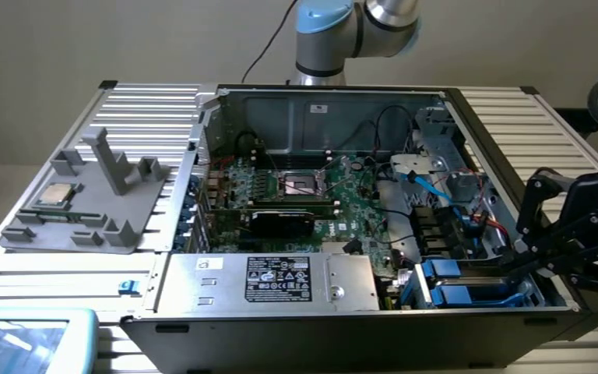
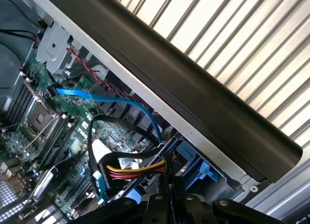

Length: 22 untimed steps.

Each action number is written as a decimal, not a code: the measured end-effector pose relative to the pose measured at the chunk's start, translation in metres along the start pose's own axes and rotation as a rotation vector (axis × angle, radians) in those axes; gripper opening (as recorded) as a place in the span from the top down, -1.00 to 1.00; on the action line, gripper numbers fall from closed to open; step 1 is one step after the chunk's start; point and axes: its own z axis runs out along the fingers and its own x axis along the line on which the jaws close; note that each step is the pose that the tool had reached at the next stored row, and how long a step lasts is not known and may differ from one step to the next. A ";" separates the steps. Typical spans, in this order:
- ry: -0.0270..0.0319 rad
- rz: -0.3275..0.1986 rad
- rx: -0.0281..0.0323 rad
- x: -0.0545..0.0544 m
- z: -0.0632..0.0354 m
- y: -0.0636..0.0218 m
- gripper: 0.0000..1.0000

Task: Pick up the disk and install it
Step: 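Insert the first disk wire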

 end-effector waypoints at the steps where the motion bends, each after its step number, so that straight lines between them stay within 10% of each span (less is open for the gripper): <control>1: -0.0001 0.000 0.0001 0.000 -0.0001 0.0000 0.70; 17: -0.0054 0.001 -0.0013 0.008 0.0019 -0.0051 0.70; 22: -0.0427 0.009 0.0076 0.013 0.0029 -0.0064 0.70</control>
